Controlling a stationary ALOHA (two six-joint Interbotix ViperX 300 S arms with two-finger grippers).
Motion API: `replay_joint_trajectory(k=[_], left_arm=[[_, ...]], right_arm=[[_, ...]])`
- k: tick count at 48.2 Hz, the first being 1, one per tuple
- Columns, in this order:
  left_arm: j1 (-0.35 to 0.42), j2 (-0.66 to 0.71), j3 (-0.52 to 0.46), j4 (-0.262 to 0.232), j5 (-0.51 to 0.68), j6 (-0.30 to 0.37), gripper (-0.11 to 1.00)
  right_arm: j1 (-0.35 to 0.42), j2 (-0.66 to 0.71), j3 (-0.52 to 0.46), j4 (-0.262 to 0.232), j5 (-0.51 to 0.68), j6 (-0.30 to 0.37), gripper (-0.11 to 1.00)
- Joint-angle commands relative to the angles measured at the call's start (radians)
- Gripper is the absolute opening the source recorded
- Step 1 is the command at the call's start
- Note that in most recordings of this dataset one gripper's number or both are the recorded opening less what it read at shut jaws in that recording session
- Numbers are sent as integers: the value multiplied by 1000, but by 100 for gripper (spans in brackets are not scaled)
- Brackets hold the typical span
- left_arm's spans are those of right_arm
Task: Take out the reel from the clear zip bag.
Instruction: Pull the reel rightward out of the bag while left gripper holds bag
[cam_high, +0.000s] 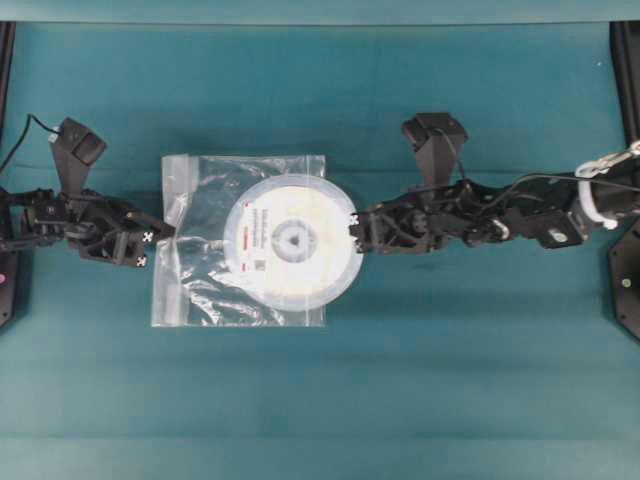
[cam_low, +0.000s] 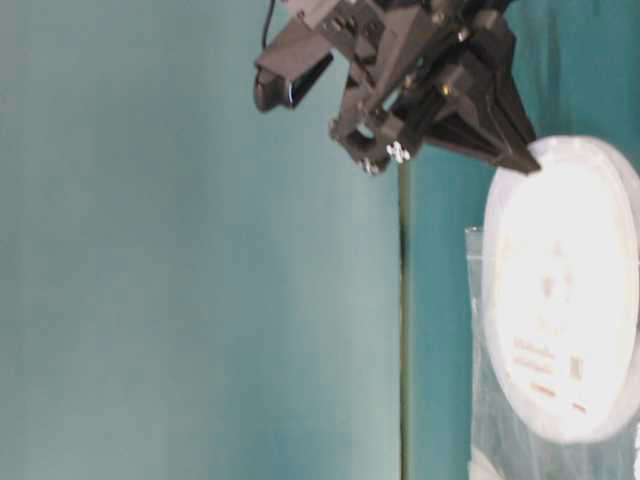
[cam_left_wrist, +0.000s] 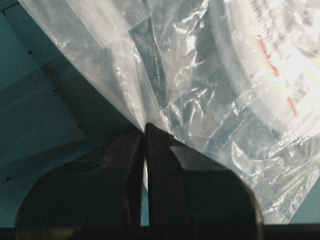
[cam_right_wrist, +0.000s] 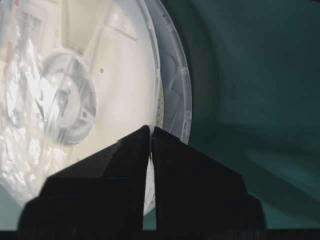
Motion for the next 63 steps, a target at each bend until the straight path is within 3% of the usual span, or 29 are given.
replay_joint_trajectory(k=[1,21,63], left_arm=[[-2,-2,-8,3,-3,0,1],[-3,-3,-6,3,-3,2,1],[-2,-3,-8,3,-3,3,1]], right_arm=[[-5,-35,20,5,-2,6,3],[-15,-153,170,37,-6,6,3],[-43,-301,308,37,0,5,3]])
